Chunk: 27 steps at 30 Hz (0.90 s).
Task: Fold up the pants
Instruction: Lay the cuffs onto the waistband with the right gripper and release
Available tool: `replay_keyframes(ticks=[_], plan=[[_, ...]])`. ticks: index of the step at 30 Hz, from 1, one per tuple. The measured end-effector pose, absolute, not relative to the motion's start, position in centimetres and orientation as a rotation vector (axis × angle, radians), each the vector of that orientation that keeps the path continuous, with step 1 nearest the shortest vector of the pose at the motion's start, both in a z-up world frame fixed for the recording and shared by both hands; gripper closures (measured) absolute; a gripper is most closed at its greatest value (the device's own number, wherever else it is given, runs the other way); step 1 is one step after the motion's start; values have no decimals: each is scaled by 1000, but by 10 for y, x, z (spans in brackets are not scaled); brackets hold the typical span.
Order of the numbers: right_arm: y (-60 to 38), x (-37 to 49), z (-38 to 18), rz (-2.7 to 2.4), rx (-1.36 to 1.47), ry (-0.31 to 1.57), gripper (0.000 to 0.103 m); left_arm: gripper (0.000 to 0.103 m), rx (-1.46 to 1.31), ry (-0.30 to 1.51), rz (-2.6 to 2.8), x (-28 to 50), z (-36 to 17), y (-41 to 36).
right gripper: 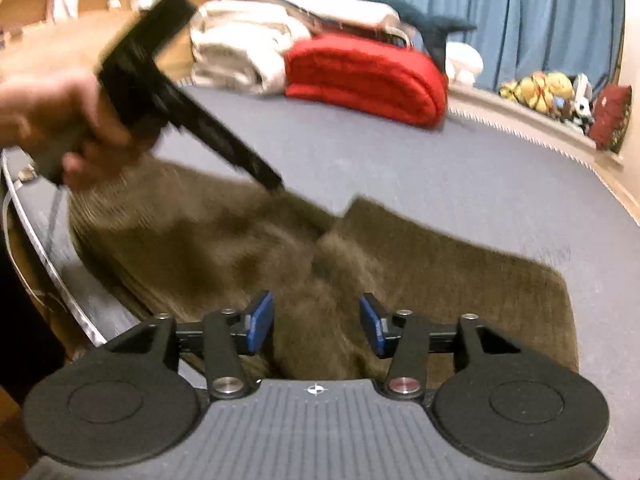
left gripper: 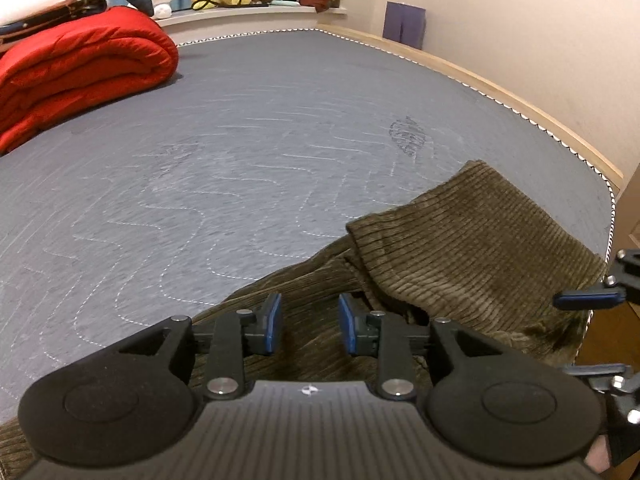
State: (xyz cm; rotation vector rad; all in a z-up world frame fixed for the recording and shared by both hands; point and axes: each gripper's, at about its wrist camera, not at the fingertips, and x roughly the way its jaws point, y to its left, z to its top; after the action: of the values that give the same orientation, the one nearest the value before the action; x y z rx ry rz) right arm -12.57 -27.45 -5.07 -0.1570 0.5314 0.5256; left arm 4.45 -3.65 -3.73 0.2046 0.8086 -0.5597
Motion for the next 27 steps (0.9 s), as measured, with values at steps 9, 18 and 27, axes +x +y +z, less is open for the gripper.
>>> replay_keyframes(ticks=[9,18,27], plan=[[-298,-103,-56,441,2,567,46,69,224,815,-573,43,-42,-50],[-300,-90,-92,600,112,770,56,69,231,805,-594,40,-41,-62],[-305,-111,-68,840,-23,753,57,69,221,837,-626,39,-48,-74]])
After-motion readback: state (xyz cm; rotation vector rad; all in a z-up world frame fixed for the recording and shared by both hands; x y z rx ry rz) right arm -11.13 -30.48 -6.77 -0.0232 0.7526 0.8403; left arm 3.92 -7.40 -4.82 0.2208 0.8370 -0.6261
